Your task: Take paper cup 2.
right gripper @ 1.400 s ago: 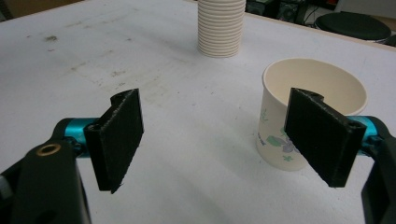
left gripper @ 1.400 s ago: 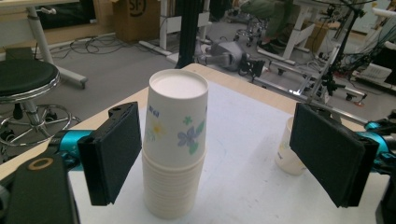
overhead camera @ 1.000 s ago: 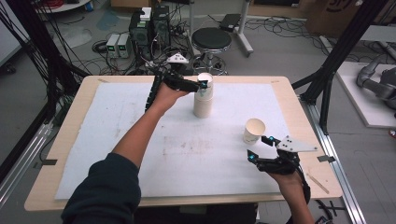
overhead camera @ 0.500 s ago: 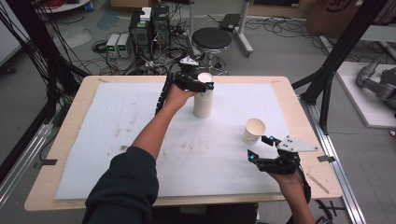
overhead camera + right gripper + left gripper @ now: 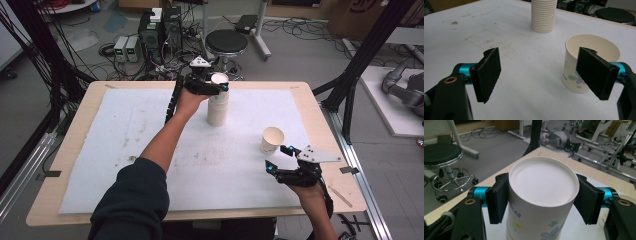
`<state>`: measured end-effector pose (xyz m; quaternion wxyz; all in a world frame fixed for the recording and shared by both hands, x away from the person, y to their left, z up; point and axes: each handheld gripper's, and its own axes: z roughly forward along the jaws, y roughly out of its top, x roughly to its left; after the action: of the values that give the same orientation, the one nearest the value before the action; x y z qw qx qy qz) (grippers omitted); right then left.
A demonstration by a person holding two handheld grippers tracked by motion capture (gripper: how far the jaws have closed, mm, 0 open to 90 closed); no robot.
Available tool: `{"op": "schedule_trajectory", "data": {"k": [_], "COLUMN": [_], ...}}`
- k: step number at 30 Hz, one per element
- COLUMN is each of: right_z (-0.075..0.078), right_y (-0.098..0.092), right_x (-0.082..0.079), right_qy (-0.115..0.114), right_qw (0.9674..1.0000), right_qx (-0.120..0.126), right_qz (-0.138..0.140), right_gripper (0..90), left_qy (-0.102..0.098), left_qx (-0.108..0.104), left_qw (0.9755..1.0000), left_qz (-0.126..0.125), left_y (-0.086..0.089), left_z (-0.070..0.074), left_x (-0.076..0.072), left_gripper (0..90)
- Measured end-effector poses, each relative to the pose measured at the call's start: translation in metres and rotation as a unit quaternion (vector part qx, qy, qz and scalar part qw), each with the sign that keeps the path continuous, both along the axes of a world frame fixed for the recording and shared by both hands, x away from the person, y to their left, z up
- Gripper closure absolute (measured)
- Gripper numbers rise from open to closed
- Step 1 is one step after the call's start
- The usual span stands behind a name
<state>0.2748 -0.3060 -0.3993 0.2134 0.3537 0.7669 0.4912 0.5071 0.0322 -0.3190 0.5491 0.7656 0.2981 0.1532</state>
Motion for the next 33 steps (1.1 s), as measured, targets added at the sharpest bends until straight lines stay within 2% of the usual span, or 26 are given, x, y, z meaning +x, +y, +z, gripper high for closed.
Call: {"op": "schedule_trajectory", "data": {"k": [10,14,23,26,28,33], "right_z": [0.001,0.002,0.004,0.004,0.004,0.004], "right_y": [0.001,0.0,0.001,0.001,0.002,0.001], "right_x": [-0.001,-0.001,-0.003,-0.003,-0.002,0.0], "right_qy": [0.0,-0.001,-0.002,-0.004,-0.003,-0.001], "right_qw": [1.0,1.0,1.0,1.0,1.0,1.0], "right_qx": [0.0,0.003,0.003,0.001,0.001,0.003], "right_qz": [0.001,-0.001,0.003,0.005,0.004,0.0], "right_gripper": [20.5,20.6,20.5,20.5,20.6,20.5], "left_qy": [-0.042,-0.055,-0.064,-0.061,-0.061,-0.066], "left_qx": [-0.026,-0.047,-0.078,-0.083,-0.079,-0.078], "left_qw": [0.9987,0.9972,0.9946,0.9942,0.9946,0.9942], "left_qz": [0.013,0.018,0.026,0.031,0.03,0.032], "left_y": [0.009,0.015,0.042,0.054,0.062,0.076], "left_z": [0.033,0.046,0.064,0.068,0.071,0.074], "left_x": [-0.013,-0.019,-0.032,-0.038,-0.042,-0.054], "left_gripper": [35.6,35.7,35.8,35.9,35.9,35.9]}}
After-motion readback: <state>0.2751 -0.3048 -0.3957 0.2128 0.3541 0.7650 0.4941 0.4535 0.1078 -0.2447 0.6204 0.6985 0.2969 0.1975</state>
